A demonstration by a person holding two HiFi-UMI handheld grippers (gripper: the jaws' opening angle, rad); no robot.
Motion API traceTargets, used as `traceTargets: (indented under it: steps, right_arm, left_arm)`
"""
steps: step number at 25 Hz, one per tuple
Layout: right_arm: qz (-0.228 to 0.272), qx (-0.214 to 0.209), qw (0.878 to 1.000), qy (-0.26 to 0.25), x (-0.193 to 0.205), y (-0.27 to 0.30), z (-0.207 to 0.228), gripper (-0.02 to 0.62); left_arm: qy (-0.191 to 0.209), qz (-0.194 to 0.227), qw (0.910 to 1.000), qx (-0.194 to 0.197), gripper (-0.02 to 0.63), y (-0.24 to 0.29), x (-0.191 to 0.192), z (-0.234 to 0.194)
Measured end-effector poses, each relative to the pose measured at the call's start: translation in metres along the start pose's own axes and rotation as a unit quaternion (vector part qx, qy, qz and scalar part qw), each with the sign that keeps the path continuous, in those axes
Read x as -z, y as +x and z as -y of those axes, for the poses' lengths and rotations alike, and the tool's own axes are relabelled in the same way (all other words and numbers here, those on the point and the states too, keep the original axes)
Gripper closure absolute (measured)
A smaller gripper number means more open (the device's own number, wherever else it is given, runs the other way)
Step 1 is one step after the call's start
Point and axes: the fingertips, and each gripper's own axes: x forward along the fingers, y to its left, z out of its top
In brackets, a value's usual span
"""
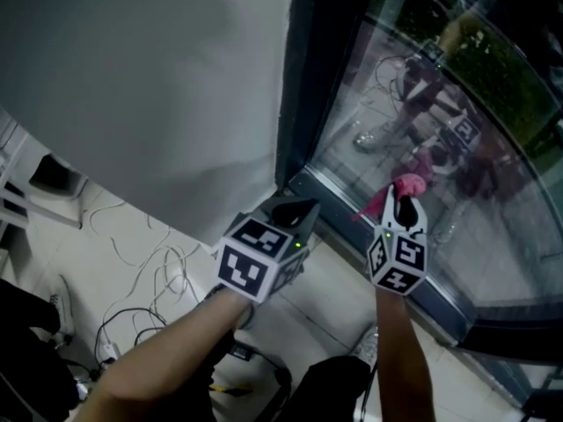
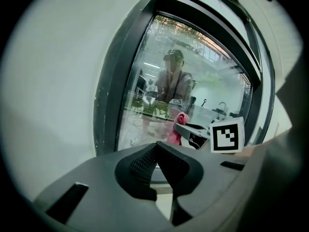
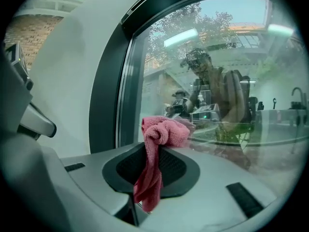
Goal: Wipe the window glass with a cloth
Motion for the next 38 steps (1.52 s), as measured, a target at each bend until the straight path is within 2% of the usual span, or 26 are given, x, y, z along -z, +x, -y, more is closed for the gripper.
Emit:
traceTargets:
  steps: [18, 38]
  right_arm:
    - [-0.005, -0.072, 0.997, -0.016, -0.022, 0.073, -0.094, 0.529]
    - [-0.013, -0.137, 0.99, -0.024, -0.024, 0.123, -0.161, 0.529]
  left_arm:
    - [-0.021, -0.003, 0.9995, -0.023, 0.6, -0.022, 0.0, -0.057]
    - [-0.026, -0.014, 0.9989, -0.035, 0.6, -0.042, 0.014, -0.086]
